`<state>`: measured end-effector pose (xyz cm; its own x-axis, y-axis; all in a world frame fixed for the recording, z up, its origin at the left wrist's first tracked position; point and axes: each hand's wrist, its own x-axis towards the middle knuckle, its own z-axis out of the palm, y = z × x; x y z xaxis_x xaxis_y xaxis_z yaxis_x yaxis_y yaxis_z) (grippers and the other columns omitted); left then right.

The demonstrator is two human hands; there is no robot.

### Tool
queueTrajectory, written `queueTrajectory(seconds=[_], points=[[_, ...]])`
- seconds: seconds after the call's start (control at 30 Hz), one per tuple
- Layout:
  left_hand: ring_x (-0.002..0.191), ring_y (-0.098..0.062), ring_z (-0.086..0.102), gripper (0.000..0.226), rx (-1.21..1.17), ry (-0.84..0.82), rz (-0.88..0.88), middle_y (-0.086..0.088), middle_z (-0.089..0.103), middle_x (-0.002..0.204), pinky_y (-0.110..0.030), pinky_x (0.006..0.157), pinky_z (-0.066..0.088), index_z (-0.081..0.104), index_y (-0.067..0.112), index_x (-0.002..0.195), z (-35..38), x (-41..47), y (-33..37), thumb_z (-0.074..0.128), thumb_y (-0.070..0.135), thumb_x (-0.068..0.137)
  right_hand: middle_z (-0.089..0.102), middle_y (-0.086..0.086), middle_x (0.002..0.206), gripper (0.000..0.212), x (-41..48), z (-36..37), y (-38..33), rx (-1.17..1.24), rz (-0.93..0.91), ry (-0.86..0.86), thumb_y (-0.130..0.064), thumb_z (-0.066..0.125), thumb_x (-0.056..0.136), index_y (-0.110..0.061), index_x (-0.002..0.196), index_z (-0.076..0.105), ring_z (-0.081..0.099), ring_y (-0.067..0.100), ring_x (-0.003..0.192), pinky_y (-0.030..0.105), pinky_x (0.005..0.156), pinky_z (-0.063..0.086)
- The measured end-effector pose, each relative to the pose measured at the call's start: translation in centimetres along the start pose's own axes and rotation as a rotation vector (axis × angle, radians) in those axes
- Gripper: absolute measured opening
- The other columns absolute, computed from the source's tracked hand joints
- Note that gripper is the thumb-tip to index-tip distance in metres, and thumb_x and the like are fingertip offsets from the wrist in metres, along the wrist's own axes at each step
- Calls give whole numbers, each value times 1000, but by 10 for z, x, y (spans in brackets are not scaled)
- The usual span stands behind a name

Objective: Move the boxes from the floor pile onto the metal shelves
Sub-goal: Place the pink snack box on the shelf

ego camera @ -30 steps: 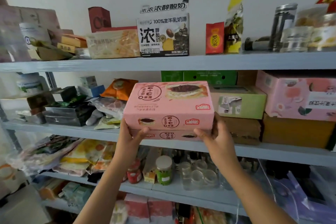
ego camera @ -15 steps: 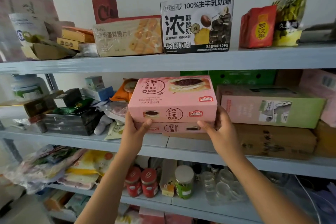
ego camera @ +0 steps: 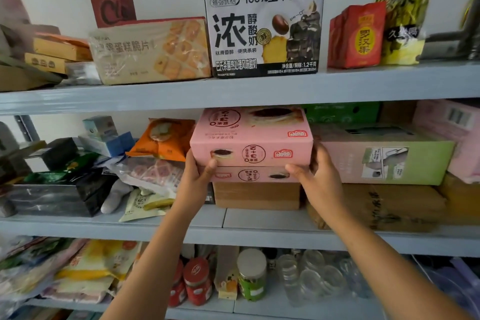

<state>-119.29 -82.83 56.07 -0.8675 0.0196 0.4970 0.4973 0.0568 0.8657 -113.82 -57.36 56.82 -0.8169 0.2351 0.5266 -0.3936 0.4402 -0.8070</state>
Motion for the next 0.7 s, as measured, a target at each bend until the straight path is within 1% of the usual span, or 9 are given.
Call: queueTrajectory(seconds=[0.07,0.17,0.23,0.33,0.37,0.4,0.47,0.57,0.7], points=[[111,4,59,37,27,11,-8,10,58,127,-23,90,54,39,27,136,3,7,-3,51,25,101,53,-21,125,73,3,-2,0,-68,-39,9,-25,70,88,-28,149,30,53,1,117,28,98,49],[109,-10,62,31,73,75,-36,7,63,118,-33,89,55,47,24,132,8,17,-10,50,30,102,50,-9,138,76,6,-3,-1,-238,-134,129,-23,69,90,-27,152,25,51,8,124,28,100,46],[109,-15,61,31,128,191,-42,5,61,117,-39,89,55,47,24,129,14,21,-13,55,29,99,49,2,138,68,8,-5,-3,-310,-216,206,-20,69,90,-21,148,34,49,15,125,27,103,44],[114,-24,50,43,437,505,51,-6,51,124,-36,89,43,50,16,125,25,20,-11,70,25,88,50,6,129,42,9,-4,-4,-416,-362,213,-16,66,91,-10,131,54,51,14,117,6,100,34],[111,-25,49,39,535,571,124,-7,51,121,-34,87,40,53,14,119,29,17,-9,72,22,86,53,4,124,34,9,-2,-4,-435,-392,168,-17,64,92,-9,125,59,53,11,111,4,97,35],[105,-24,50,31,603,573,216,-7,53,115,-33,84,41,56,12,112,34,13,-6,71,17,85,56,1,120,29,8,1,-4,-451,-410,102,-20,61,93,-10,120,62,54,9,107,6,95,38],[91,-16,55,14,645,409,335,-1,58,104,-34,74,49,62,13,99,45,6,-5,68,11,86,60,-3,114,23,4,7,-2,-475,-424,-6,-22,60,95,-12,115,65,55,6,104,10,92,42],[90,-10,59,10,608,188,241,11,57,105,-30,74,53,68,20,99,59,6,-7,66,19,89,61,-4,116,22,3,17,0,-470,-381,-30,-21,60,95,-13,115,67,54,5,107,1,88,33],[102,-10,61,24,580,87,86,11,60,112,-27,83,50,68,20,113,70,20,-5,65,26,90,55,0,135,37,12,23,6,-491,-260,-32,-21,58,96,-12,133,59,49,14,124,17,102,36]])
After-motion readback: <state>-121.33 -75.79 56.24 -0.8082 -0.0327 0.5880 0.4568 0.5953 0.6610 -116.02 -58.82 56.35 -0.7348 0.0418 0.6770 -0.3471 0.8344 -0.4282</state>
